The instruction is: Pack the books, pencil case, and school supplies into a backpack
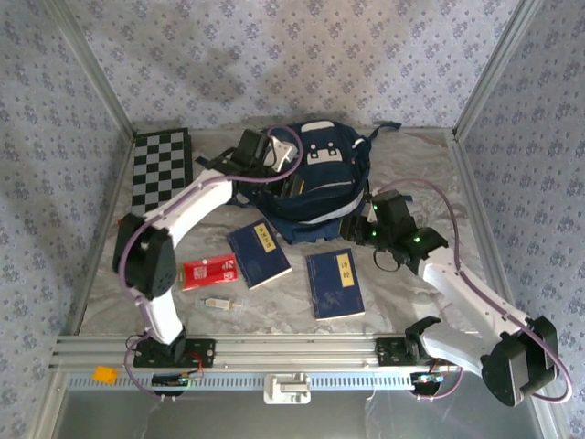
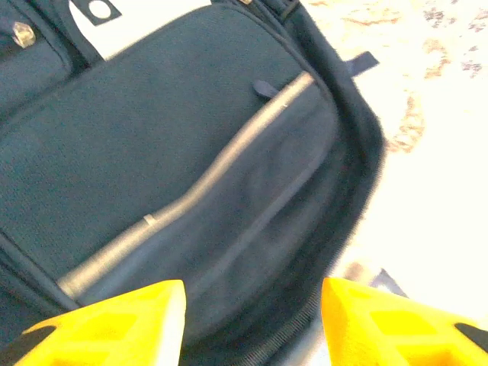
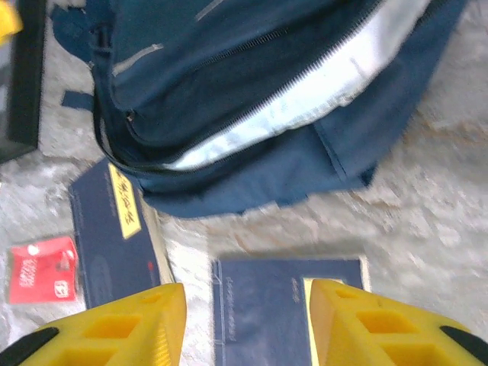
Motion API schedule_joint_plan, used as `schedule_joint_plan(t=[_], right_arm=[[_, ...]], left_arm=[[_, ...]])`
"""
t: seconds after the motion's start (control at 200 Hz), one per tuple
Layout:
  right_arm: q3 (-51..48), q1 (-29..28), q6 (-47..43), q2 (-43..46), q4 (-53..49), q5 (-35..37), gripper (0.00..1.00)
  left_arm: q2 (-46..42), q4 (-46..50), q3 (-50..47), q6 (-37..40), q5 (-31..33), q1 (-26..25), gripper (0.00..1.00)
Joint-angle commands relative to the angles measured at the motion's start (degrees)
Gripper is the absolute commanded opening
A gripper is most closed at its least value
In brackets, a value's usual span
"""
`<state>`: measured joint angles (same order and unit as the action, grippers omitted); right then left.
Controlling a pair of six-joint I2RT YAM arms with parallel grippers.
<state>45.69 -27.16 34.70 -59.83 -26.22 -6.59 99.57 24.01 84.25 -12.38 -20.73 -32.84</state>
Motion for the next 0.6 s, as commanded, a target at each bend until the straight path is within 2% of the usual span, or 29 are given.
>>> schedule_joint_plan(t=[0.0, 0.145, 0.24, 0.43, 0.6], right_arm=[[-2.0, -0.5, 3.4, 2.7, -8.7, 1.2, 0.52], [-4.2, -2.2, 6.9, 5.7, -14.0, -0.2, 0.60], [-5.9, -4.9, 9.8, 7.4, -15.9, 1.7, 0.63], [-9.3, -8.0, 13.6, 8.0, -17.8, 3.2, 0.66], [-13.4, -10.3, 16.3, 7.9, -15.4, 3.7, 0.68]], left_arm=[[-8.5, -8.6, -9.0, -14.8, 2.2, -4.5, 0.51], [-16.4, -14.4, -22.4, -27.3, 8.8, -10.2, 0.54], [-19.5, -19.0, -29.8, -34.2, 9.3, -13.0, 0.54], [-22.3, -19.6, -36.2, -42.7, 12.3, -17.4, 0.55], [-22.0, -22.0, -40.4, -50.4, 16.5, -21.8, 0.57]])
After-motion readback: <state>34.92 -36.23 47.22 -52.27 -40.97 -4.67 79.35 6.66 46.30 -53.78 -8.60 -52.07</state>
